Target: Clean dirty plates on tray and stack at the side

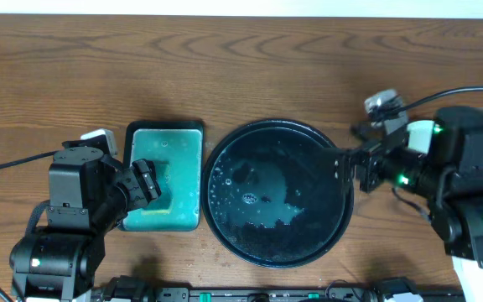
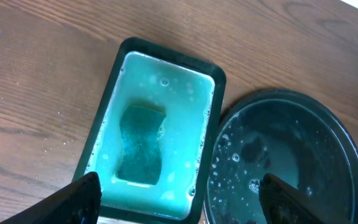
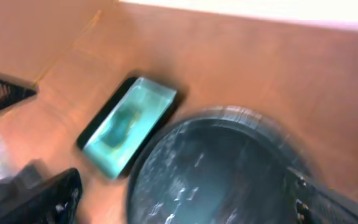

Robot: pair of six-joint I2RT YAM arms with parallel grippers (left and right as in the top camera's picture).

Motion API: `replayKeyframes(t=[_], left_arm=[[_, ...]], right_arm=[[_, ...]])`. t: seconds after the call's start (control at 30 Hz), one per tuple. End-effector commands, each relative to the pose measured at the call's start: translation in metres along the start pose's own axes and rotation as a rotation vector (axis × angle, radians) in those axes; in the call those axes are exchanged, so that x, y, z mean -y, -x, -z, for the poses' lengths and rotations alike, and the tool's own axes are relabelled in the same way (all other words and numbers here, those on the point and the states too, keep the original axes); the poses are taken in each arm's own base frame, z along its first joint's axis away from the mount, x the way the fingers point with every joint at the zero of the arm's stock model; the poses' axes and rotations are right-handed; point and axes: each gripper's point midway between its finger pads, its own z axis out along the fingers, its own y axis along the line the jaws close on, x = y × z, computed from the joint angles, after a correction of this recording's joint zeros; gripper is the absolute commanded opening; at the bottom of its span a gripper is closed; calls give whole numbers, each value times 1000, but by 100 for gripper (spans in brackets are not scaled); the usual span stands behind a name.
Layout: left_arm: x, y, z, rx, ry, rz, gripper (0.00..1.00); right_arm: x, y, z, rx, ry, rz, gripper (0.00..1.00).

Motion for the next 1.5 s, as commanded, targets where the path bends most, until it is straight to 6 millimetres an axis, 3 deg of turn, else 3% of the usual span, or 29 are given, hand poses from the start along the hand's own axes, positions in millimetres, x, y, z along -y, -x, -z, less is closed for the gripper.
replayKeyframes(t=[0.0, 0.1, 0.27, 0.43, 0.57, 0.73, 1.1, 1.23, 1.47], left_arm=[[1, 4, 4, 12, -5, -7, 82], [1, 4, 4, 13, -5, -7, 82], [1, 4, 4, 13, -5, -7, 82], [1, 4, 4, 12, -5, -7, 82], [1, 4, 4, 12, -5, -7, 82], [1, 4, 4, 13, -5, -7, 82], [1, 4, 4, 13, -5, -7, 82], [1, 4, 4, 13, -5, -7, 82], [1, 4, 4, 12, -5, -7, 82]], right_arm=[[17, 12, 17, 116, -166, 90, 99], [24, 8, 37, 198, -272, 122, 99], [32, -30, 68, 280, -405, 137, 99], [48, -68, 74, 343, -496, 142, 99], [57, -85, 67, 442, -509, 168, 99], [70, -113, 42, 527, -478, 154, 99], [104, -147, -4, 566, -483, 144, 99], [110, -160, -10, 505, -498, 121, 99], [110, -161, -10, 504, -498, 121, 99]])
